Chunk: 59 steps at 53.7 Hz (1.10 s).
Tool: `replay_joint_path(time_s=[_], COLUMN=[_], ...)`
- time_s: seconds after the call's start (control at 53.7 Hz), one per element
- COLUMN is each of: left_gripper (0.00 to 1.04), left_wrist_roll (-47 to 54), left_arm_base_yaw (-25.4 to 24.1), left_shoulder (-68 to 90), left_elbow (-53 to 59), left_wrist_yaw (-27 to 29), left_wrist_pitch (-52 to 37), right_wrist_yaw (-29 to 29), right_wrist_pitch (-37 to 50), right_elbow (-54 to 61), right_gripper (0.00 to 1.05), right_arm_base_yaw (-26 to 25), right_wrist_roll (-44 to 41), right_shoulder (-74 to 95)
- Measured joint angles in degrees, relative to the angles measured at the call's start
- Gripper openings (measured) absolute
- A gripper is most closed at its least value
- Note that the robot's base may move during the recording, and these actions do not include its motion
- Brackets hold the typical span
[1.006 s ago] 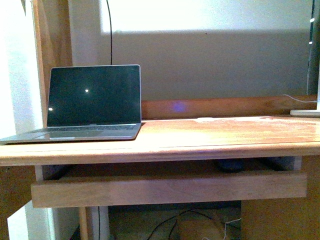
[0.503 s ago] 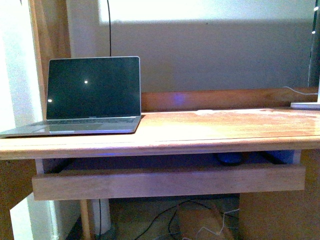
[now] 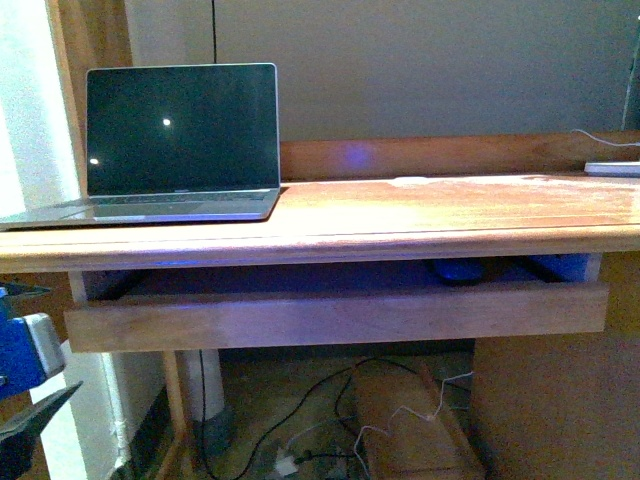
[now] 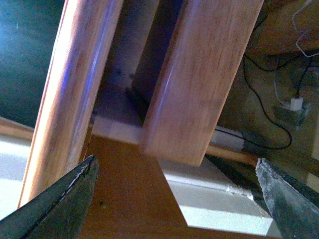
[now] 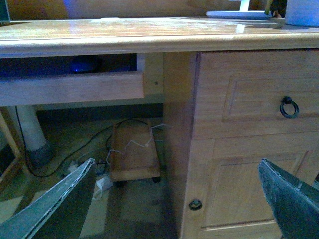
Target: Place mouse
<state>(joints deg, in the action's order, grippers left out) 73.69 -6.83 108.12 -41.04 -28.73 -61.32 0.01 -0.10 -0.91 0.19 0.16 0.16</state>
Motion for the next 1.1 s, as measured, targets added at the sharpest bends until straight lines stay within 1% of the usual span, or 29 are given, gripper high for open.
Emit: replay_joint_path(time_s=[0.075,0.224,0.317,0.503,0.559,0.634,0.652,0.708,0.783,0.932,0.988,1.043,1.099], left_gripper=[0.97,0.97,0.97,0.97,0.97,0.97,0.97,0.97,0.97,0.97,0.97,0.97,0.97], left_wrist_roll=[1.05,2.38,3.13,4.76,4.79,2.45,1.09,-0.90,-1.18,-1.66,-4.37,-8.15,-13.14], left_arm_base_yaw=[1.84,3.67,4.00,4.28,4.35,4.50,4.55,4.52,4.33,4.11,4.33,4.85,5.46], left_shoulder=[2.54,6.54,8.39,11.89,10.82,6.12,4.50,0.63,-3.65,-9.42,-12.22,-14.47,-16.44], left_elbow=[-3.08,-9.18,-12.11,-17.64,-17.92,-17.90,-17.86,-16.94,-14.86,-11.32,-9.51,-7.80,-6.34], left_wrist_yaw=[-1.27,-1.75,-1.73,-0.96,-0.22,-0.44,-1.16,-2.93,-5.77,-12.33,-15.85,-17.97,-19.56], left_wrist_pitch=[0.59,2.84,5.05,12.31,17.35,31.23,35.71,45.11,53.66,62.62,65.57,65.72,64.00], right_wrist_yaw=[-0.02,0.00,0.00,-0.02,0.00,0.00,0.00,0.00,0.00,-0.02,0.00,0.00,-0.02], right_wrist_pitch=[0.00,0.00,0.00,0.00,0.00,0.00,0.00,0.00,0.00,0.00,0.00,0.00,0.00], right_elbow=[0.00,0.00,0.00,0.00,0.00,0.00,0.00,0.00,0.00,0.00,0.00,0.00,0.00], right_gripper=[0.97,0.97,0.97,0.97,0.97,0.97,0.97,0.97,0.97,0.97,0.97,0.97,0.97], right_arm_base_yaw=[0.00,0.00,0.00,0.00,0.00,0.00,0.00,0.00,0.00,0.00,0.00,0.00,0.00], right_wrist_roll=[0.00,0.00,0.00,0.00,0.00,0.00,0.00,0.00,0.00,0.00,0.00,0.00,0.00], right_shoulder=[0.00,0.00,0.00,0.00,0.00,0.00,0.00,0.00,0.00,0.00,0.00,0.00,0.00])
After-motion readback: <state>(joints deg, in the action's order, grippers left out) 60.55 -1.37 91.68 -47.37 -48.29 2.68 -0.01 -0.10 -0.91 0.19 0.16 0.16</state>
